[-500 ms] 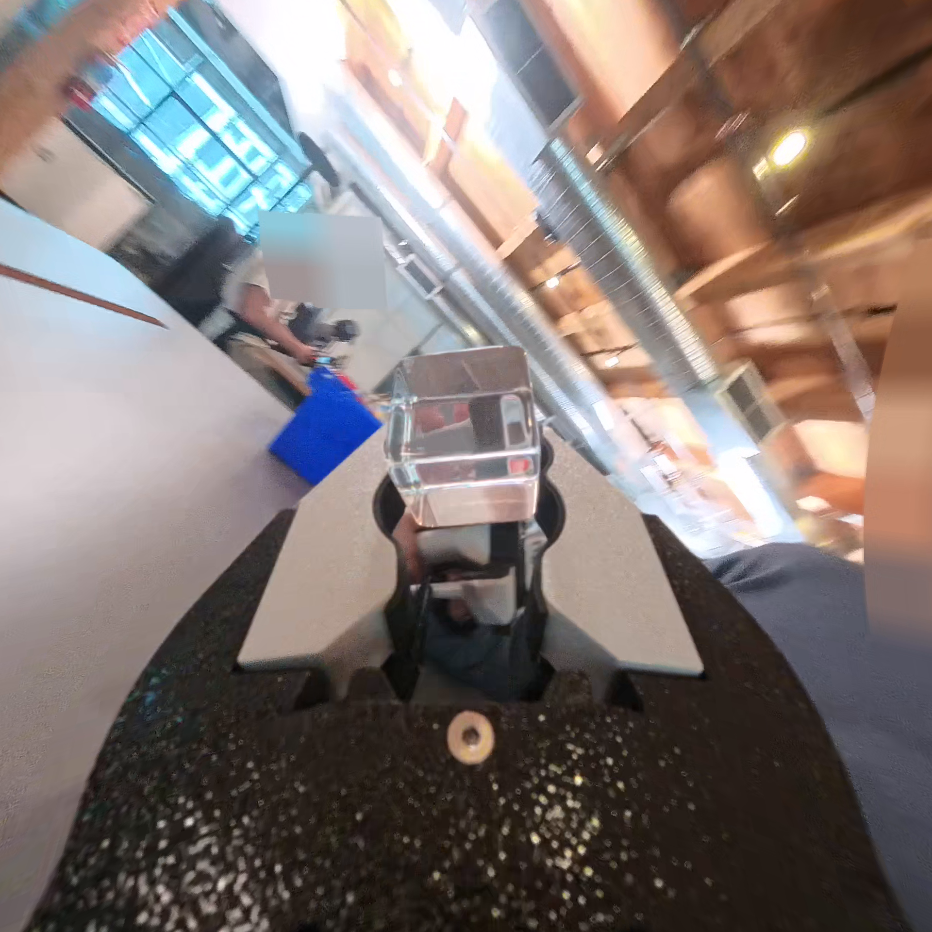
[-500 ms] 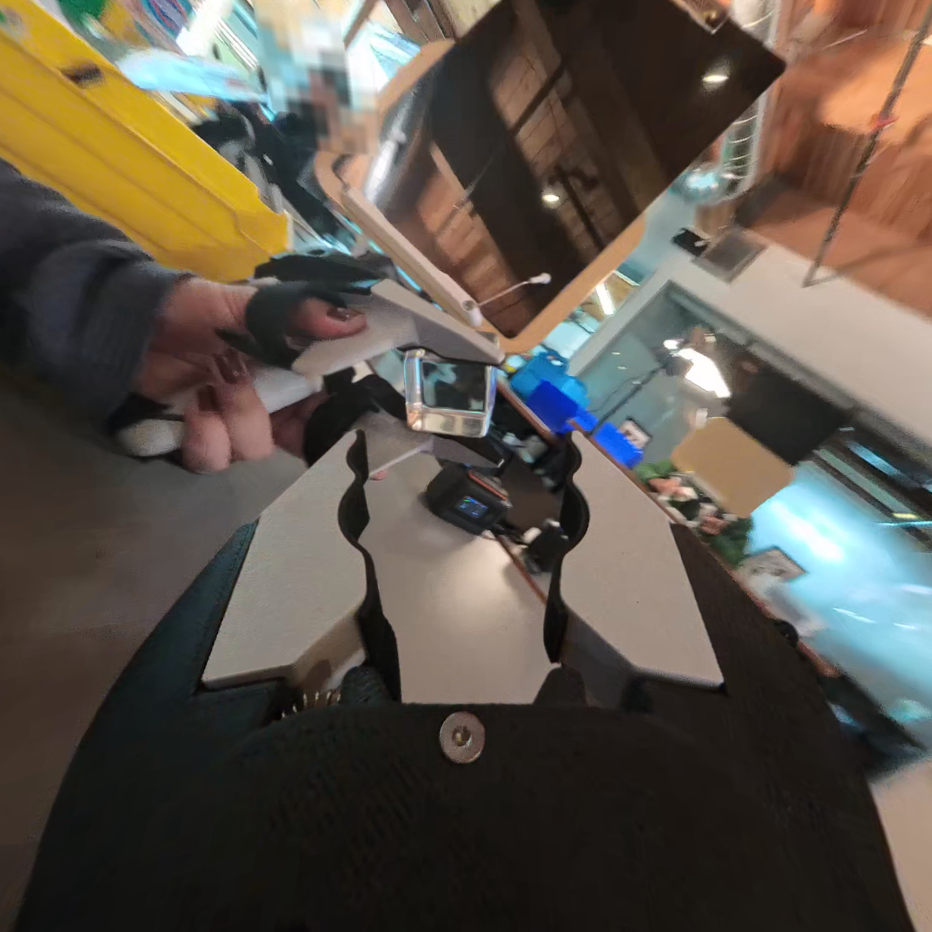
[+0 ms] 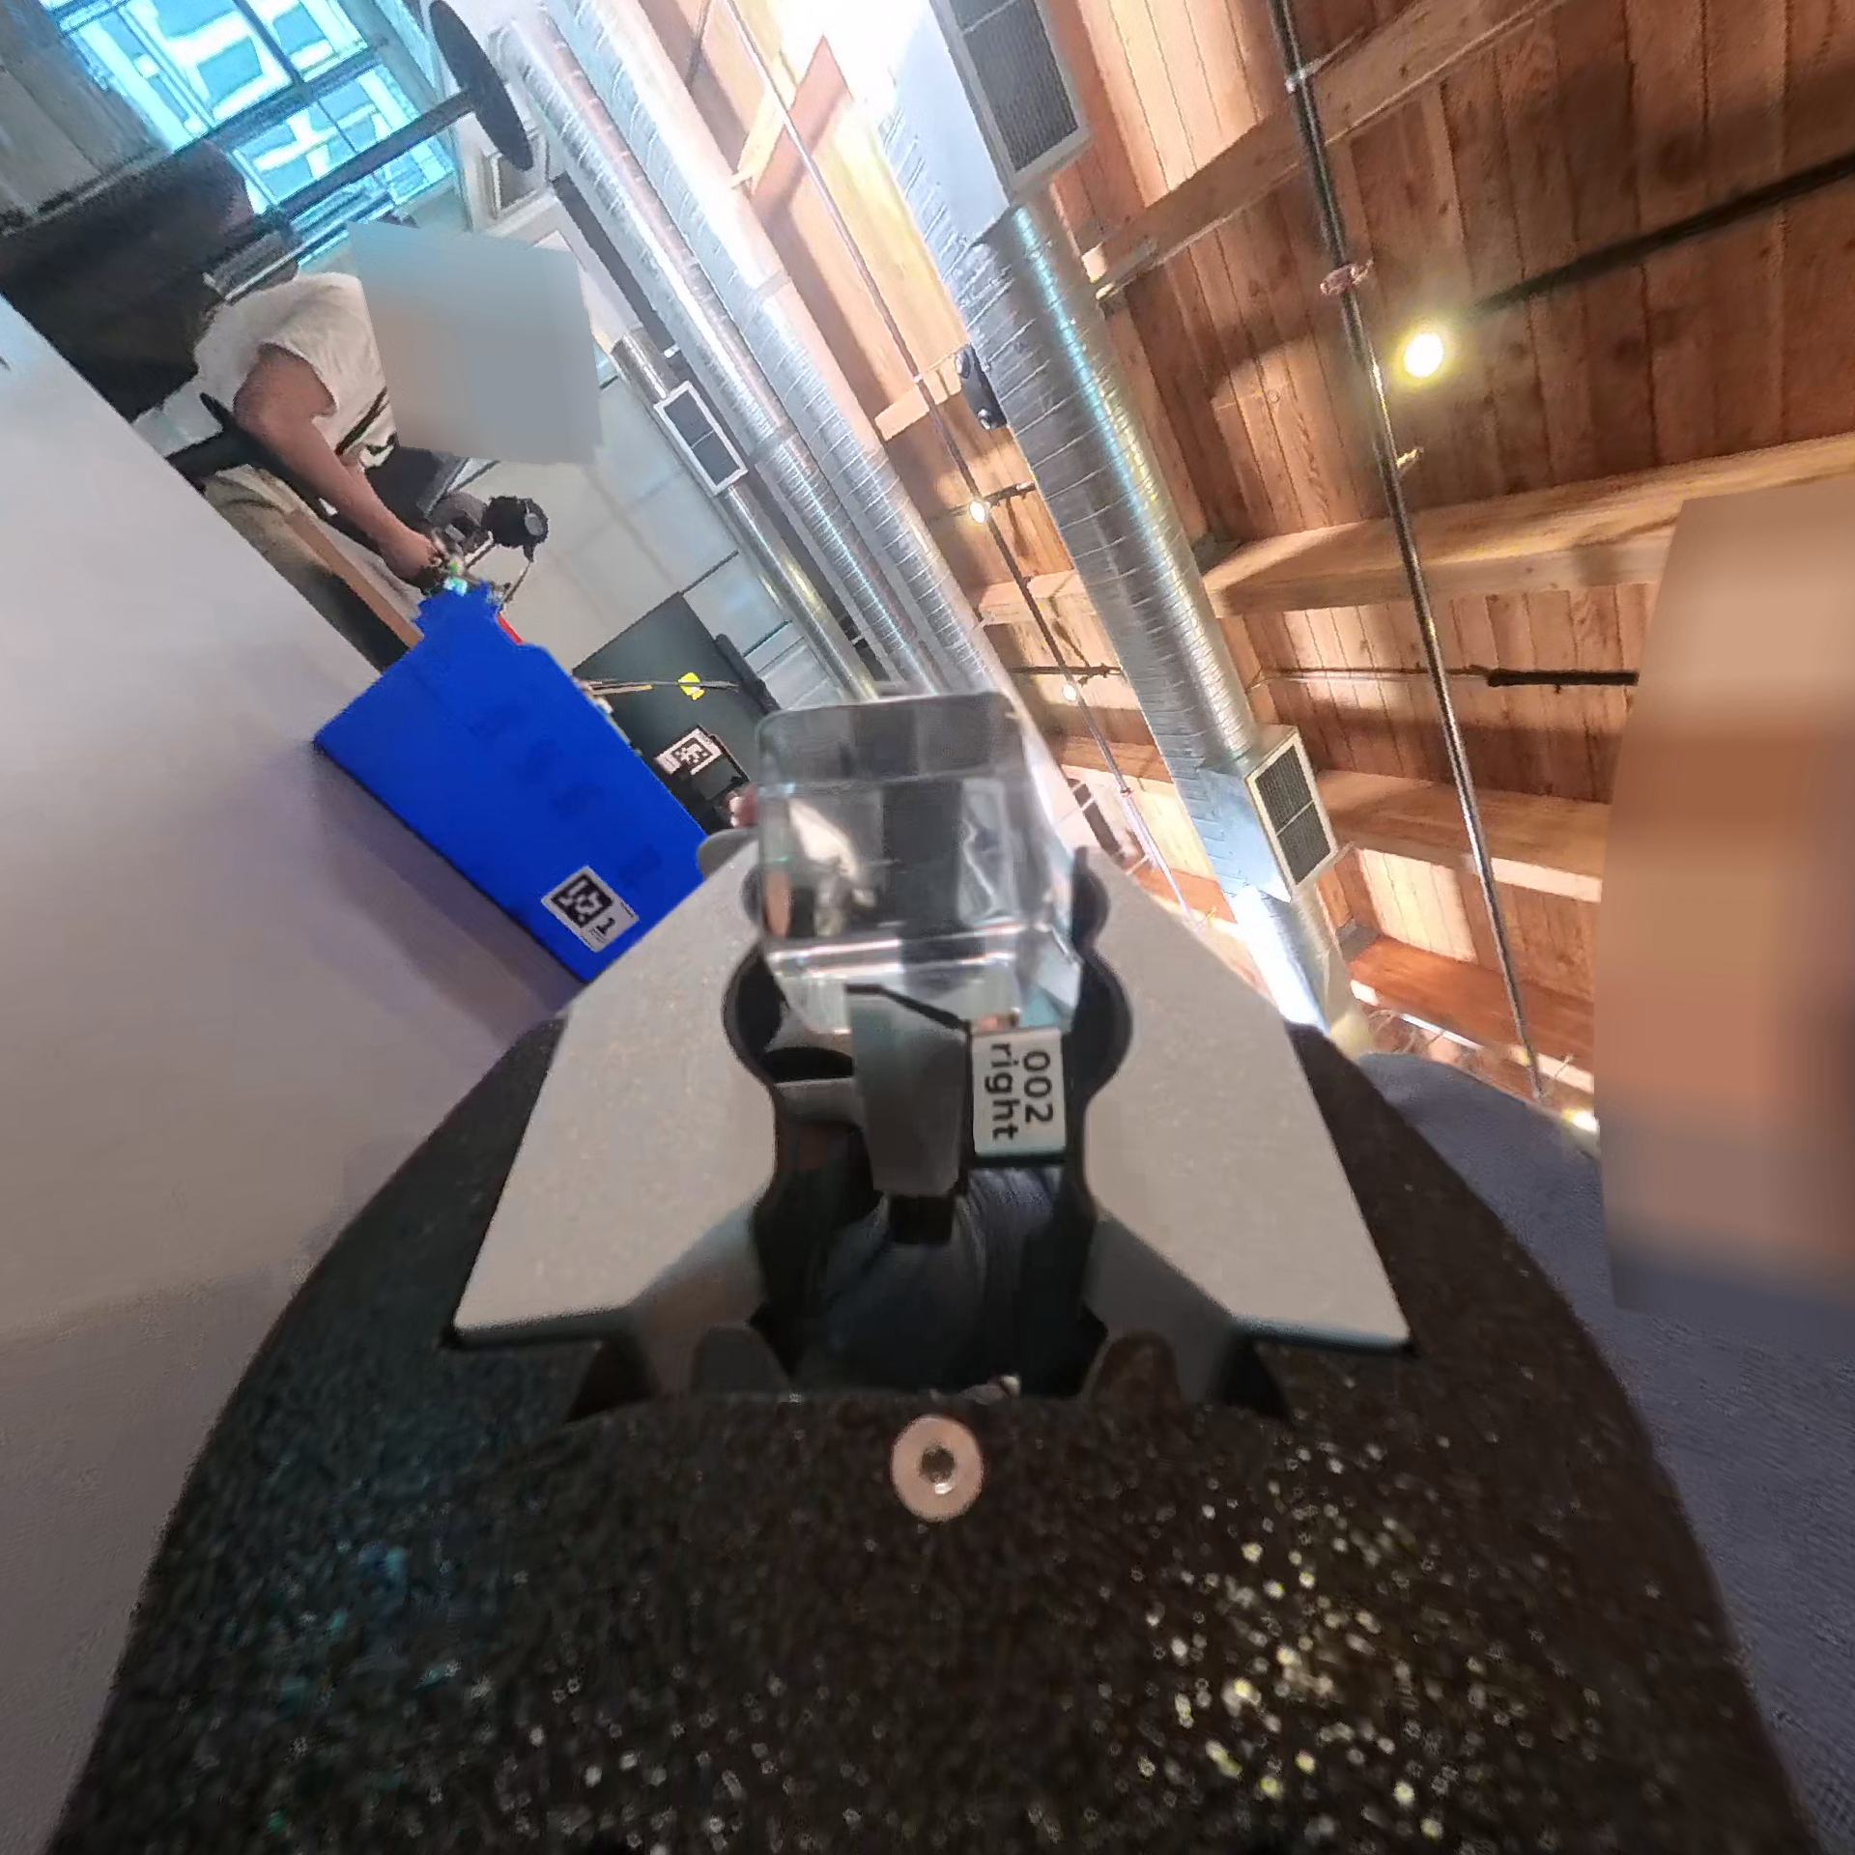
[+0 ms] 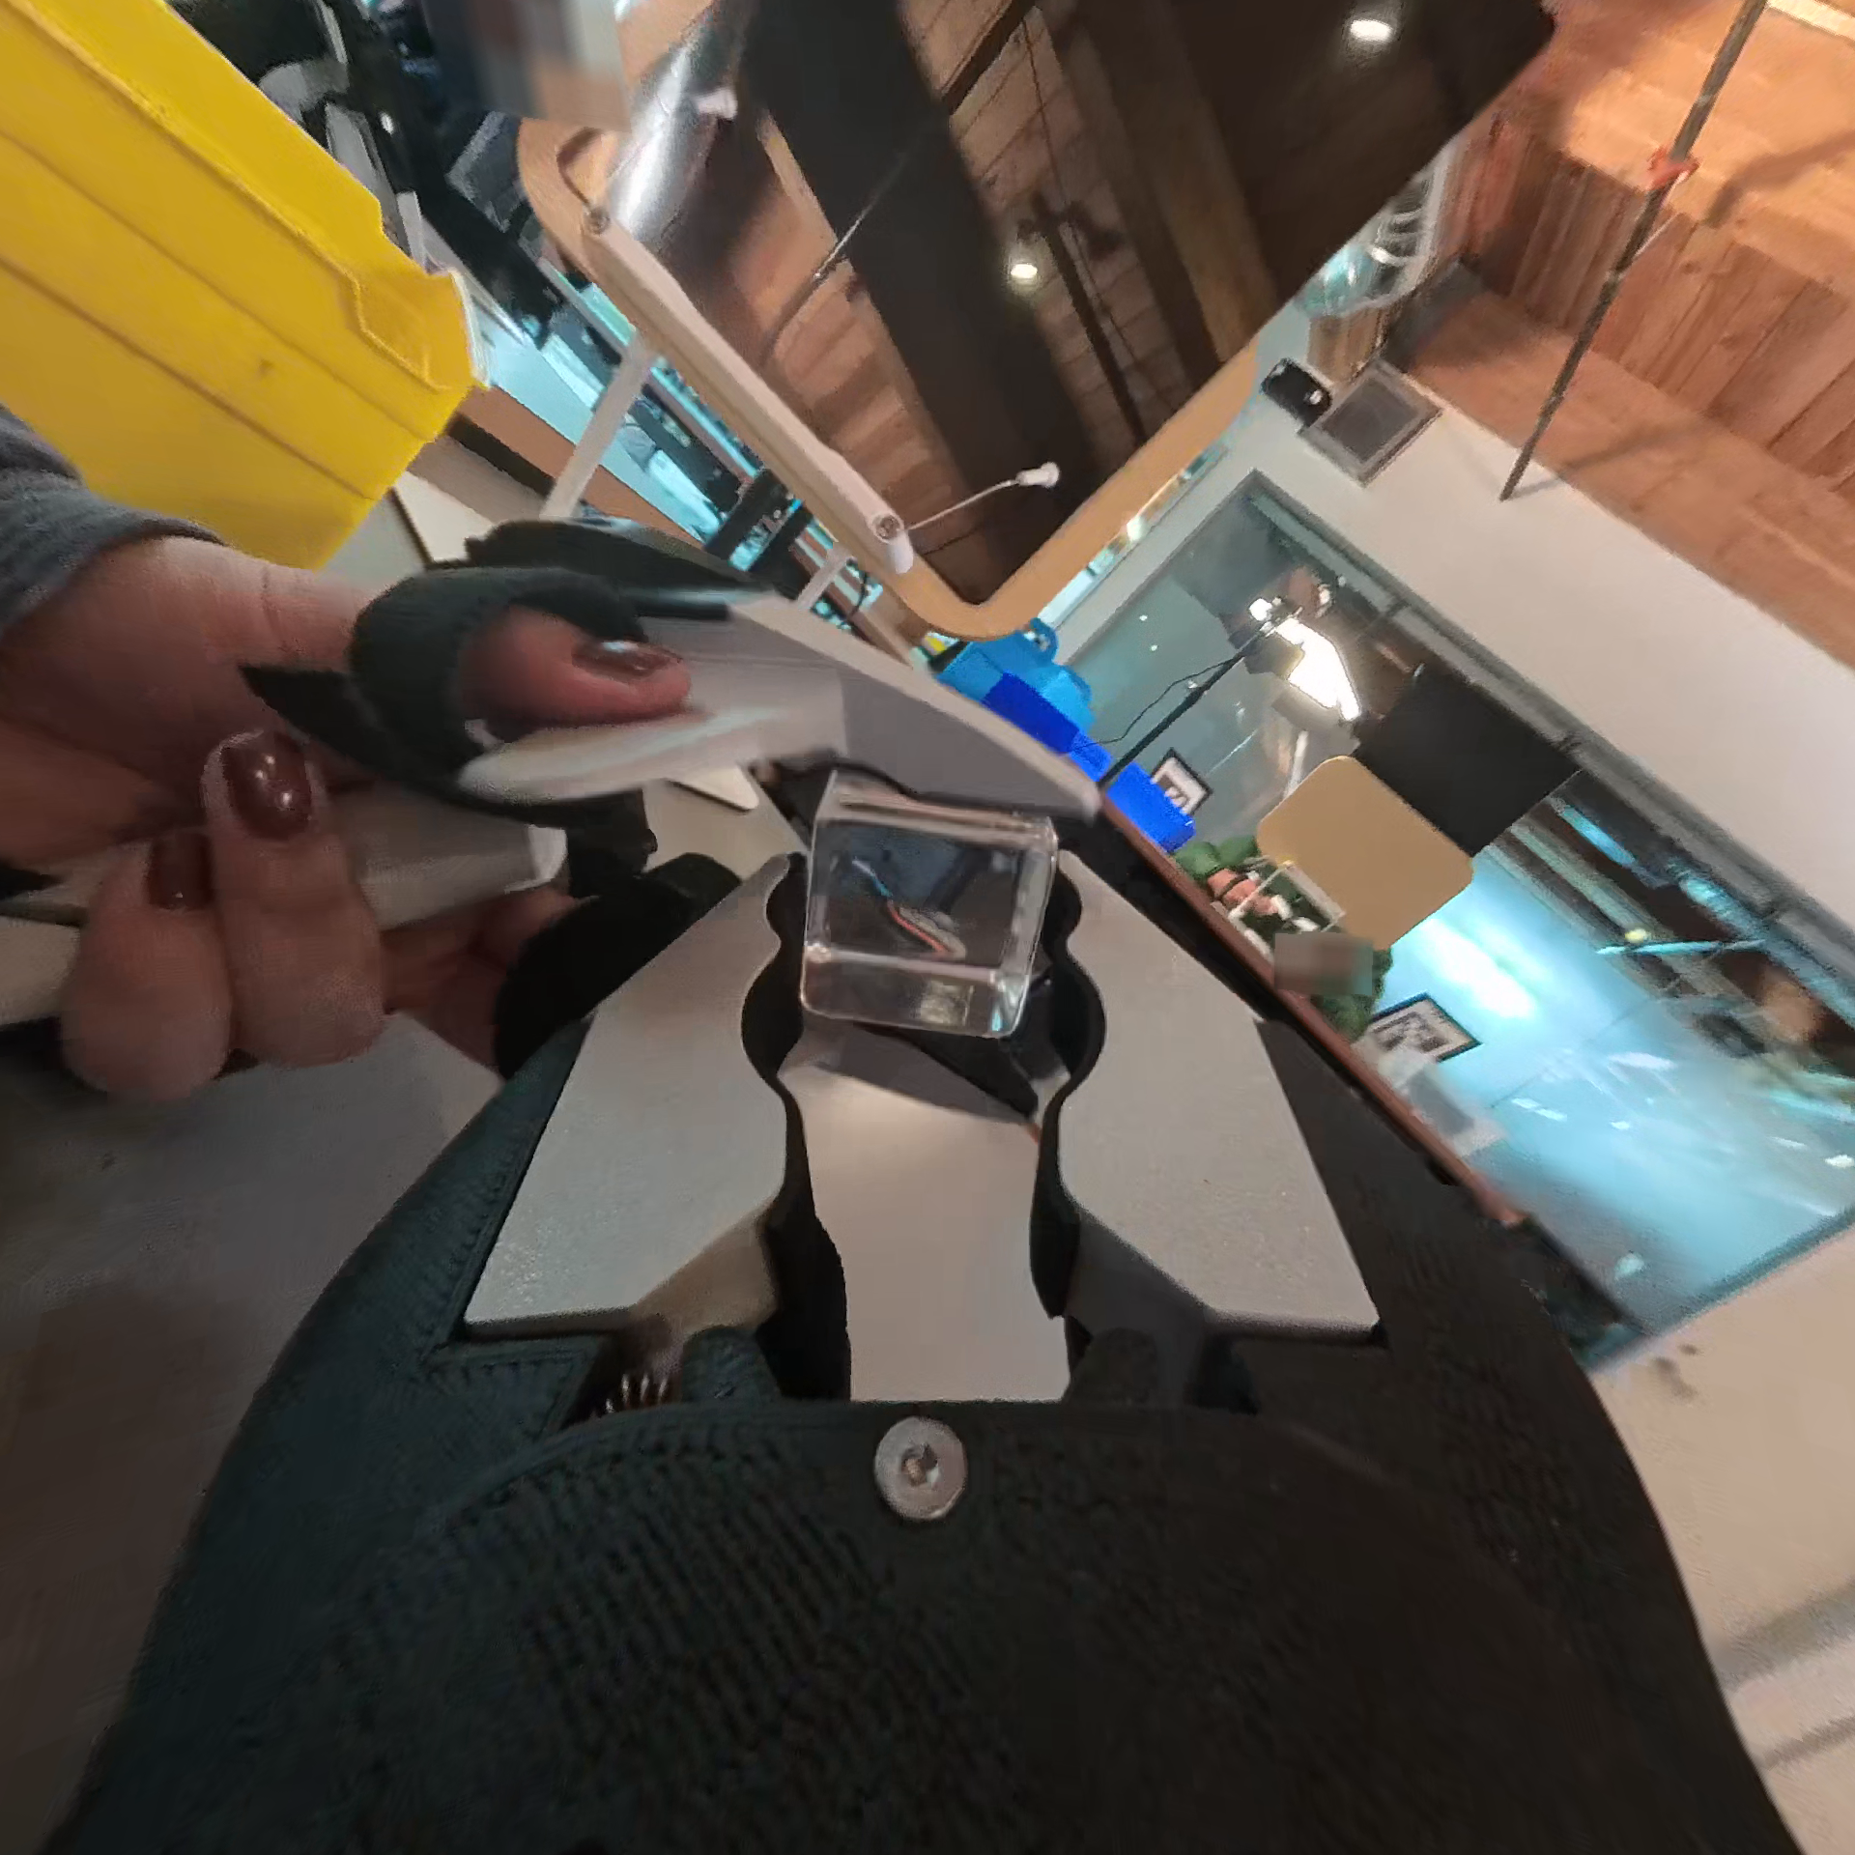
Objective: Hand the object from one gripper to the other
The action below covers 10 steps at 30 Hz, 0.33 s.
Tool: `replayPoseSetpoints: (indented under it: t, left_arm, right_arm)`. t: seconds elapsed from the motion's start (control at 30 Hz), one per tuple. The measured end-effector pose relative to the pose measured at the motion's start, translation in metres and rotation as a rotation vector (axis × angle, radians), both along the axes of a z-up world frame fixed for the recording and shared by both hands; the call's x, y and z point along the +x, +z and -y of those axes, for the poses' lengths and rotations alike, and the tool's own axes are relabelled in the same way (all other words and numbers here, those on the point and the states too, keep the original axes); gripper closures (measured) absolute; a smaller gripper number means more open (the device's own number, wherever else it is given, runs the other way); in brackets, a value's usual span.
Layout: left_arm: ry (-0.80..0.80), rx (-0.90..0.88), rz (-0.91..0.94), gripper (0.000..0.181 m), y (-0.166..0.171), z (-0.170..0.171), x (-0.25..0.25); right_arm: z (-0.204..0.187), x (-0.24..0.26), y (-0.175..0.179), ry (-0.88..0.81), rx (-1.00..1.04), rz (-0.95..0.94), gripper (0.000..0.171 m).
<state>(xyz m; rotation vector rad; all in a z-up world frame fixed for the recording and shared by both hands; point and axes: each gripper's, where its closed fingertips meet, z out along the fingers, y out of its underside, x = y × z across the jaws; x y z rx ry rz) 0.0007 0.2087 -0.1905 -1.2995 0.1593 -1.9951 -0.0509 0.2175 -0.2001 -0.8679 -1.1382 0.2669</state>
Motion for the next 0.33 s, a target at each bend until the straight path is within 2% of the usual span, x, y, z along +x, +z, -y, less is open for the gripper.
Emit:
replayPoseSetpoints:
  t: [0.07,0.17,0.33]
  left_arm:
    - [0.048,0.043,-0.041,0.104,0.001,-0.004,-0.01]
    - [0.215,0.158,-0.27,0.104,-0.01,-0.016,-0.026]
    - [0.525,0.525,-0.751,0.099,-0.027,-0.028,-0.048]
  right_arm:
    - [-0.008,0.006,0.0,0.016,-0.095,-0.034,0.126]
    - [-0.016,0.014,-0.003,0.112,-0.281,-0.092,0.127]
    - [-0.024,0.02,-0.008,0.281,-0.64,-0.168,0.127]
